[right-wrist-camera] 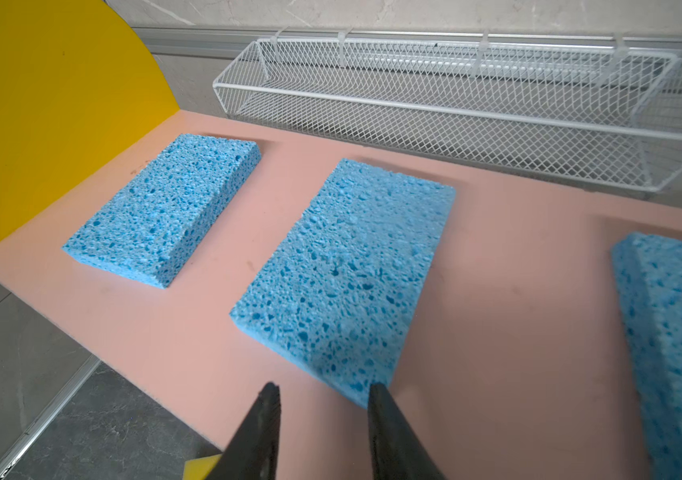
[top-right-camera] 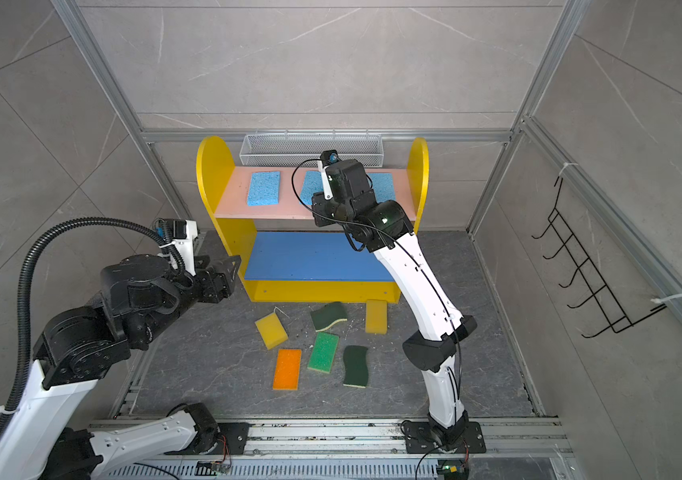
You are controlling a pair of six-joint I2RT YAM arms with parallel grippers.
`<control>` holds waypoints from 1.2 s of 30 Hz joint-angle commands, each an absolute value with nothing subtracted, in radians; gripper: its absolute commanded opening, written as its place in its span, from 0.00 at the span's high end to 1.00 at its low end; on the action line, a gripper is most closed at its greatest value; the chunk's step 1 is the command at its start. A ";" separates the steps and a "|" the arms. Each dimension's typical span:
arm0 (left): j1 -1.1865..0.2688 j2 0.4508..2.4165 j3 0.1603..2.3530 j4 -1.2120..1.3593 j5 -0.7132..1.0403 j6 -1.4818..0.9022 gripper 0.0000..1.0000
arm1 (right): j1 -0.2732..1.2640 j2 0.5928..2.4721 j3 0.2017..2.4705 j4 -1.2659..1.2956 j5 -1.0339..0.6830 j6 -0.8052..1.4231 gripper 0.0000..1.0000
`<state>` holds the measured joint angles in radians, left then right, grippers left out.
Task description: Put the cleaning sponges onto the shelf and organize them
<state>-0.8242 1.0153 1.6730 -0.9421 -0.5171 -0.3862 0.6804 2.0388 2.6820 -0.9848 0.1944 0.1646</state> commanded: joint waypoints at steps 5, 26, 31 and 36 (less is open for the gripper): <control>-0.822 1.004 1.676 -0.903 -0.525 -0.391 0.28 | 0.684 2.056 2.701 -1.009 0.275 0.152 0.62; -0.823 0.985 1.661 -0.900 -0.523 -0.397 0.28 | 0.680 2.041 2.691 -1.039 0.340 0.124 0.63; -0.823 0.982 1.656 -0.896 -0.523 -0.400 0.28 | 0.681 2.005 2.668 -1.017 0.249 0.124 0.63; -0.823 0.977 1.649 -0.892 -0.522 -0.400 0.28 | 0.680 1.983 2.619 -0.999 0.230 0.111 0.62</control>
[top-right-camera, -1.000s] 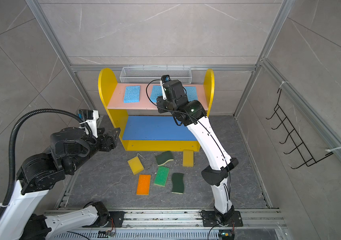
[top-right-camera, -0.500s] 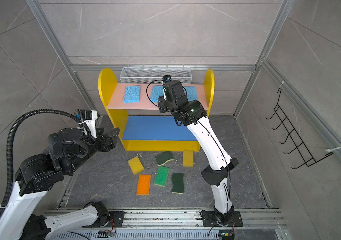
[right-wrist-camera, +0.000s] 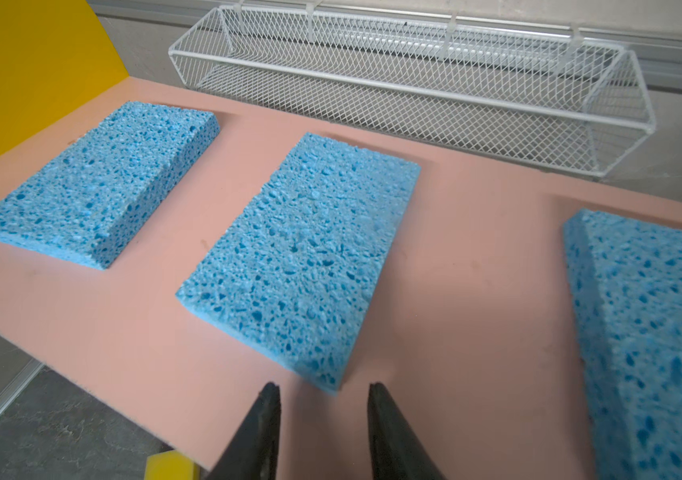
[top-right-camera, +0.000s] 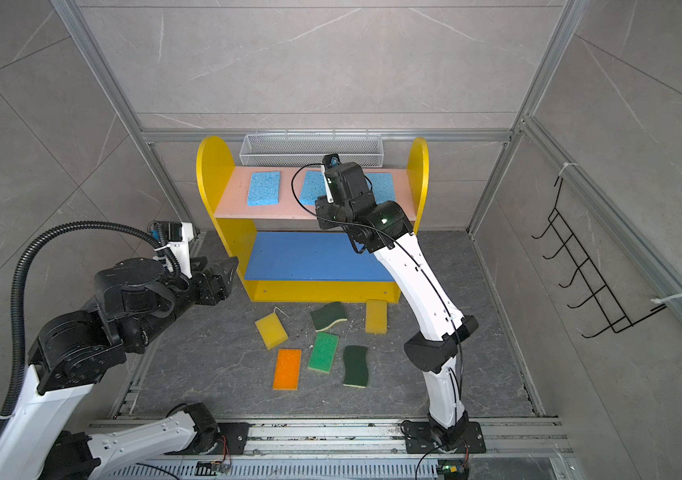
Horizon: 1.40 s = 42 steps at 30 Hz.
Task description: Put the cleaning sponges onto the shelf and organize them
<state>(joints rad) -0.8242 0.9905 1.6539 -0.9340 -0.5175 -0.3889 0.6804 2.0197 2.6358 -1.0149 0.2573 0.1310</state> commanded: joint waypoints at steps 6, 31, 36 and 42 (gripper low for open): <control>-0.822 0.977 1.647 -0.894 -0.523 -0.399 0.28 | 0.681 2.005 2.620 -1.028 0.275 0.109 0.62; -0.823 0.963 1.629 -0.897 -0.532 -0.408 0.28 | 0.659 2.011 2.623 -1.037 0.357 0.144 0.63; -0.823 0.956 1.622 -0.896 -0.532 -0.412 0.28 | 0.651 2.013 2.629 -1.043 0.348 0.147 0.64; -0.823 0.948 1.618 -0.892 -0.535 -0.413 0.28 | 0.652 1.993 2.624 -1.063 0.321 0.155 0.64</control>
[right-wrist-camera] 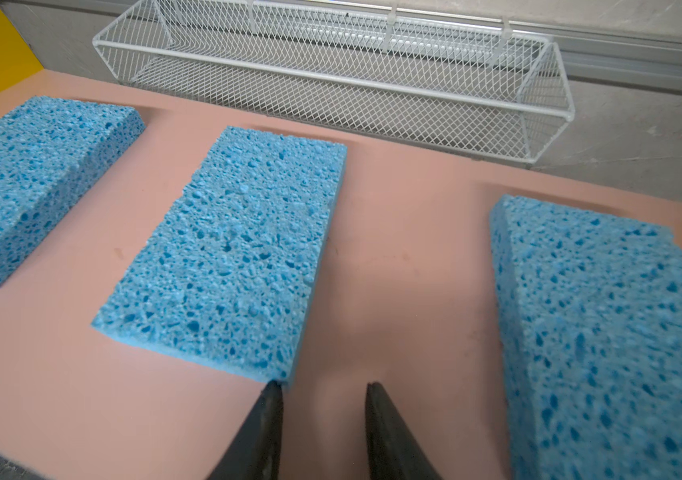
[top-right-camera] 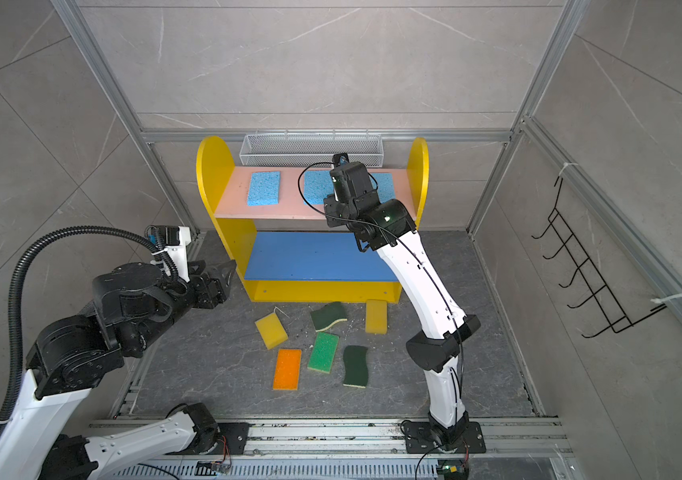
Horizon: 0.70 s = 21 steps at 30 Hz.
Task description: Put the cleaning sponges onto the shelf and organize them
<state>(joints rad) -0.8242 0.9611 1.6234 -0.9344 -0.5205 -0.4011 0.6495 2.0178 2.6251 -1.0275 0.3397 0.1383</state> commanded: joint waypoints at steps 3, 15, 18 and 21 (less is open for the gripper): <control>-0.823 0.956 1.618 -0.890 -0.535 -0.413 0.28 | 0.663 1.962 2.605 -1.054 0.303 0.141 0.64; -0.823 0.982 1.628 -0.889 -0.522 -0.420 0.28 | 0.672 1.902 2.499 -0.945 0.267 0.097 0.56; -0.823 0.984 1.630 -0.890 -0.518 -0.422 0.28 | 0.653 1.920 2.529 -0.953 0.228 0.120 0.56; -0.822 0.984 1.631 -0.892 -0.518 -0.425 0.28 | 0.635 1.930 2.537 -0.953 0.181 0.144 0.59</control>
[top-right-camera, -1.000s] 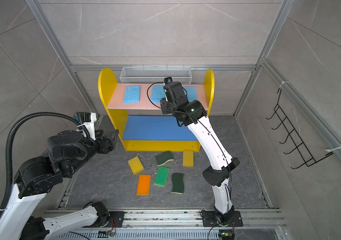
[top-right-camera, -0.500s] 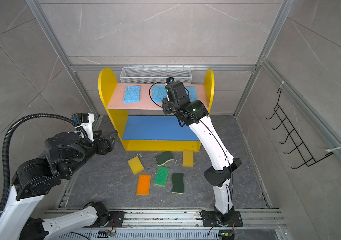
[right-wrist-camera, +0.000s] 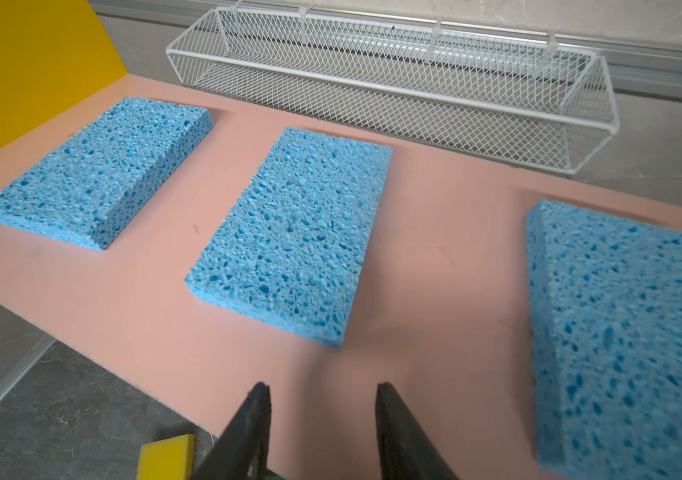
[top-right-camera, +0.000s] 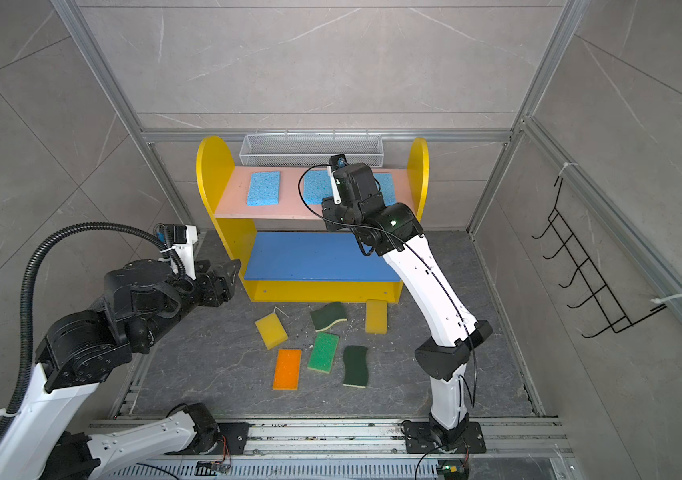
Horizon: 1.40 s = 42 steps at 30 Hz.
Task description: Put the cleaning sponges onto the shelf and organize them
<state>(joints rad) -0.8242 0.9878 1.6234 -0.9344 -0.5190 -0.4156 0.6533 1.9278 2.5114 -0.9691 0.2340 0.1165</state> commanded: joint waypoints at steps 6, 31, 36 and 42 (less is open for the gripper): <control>-0.823 0.985 1.630 -0.893 -0.522 -0.425 0.28 | 0.617 1.939 2.526 -0.942 0.094 0.152 0.63; -0.822 0.980 1.615 -0.884 -0.526 -0.426 0.28 | 0.589 1.956 2.526 -0.933 -0.003 0.176 0.39; -0.822 0.983 1.618 -0.884 -0.526 -0.425 0.28 | 0.582 1.974 2.537 -0.928 -0.014 0.179 0.34; -0.822 0.993 1.626 -0.882 -0.525 -0.423 0.28 | 0.576 1.988 2.549 -0.927 -0.034 0.184 0.33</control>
<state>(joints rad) -0.8242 0.9901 1.6135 -0.9257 -0.5194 -0.4164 0.5816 1.9640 2.5248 -0.9222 -0.0093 0.1650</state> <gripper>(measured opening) 0.724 0.668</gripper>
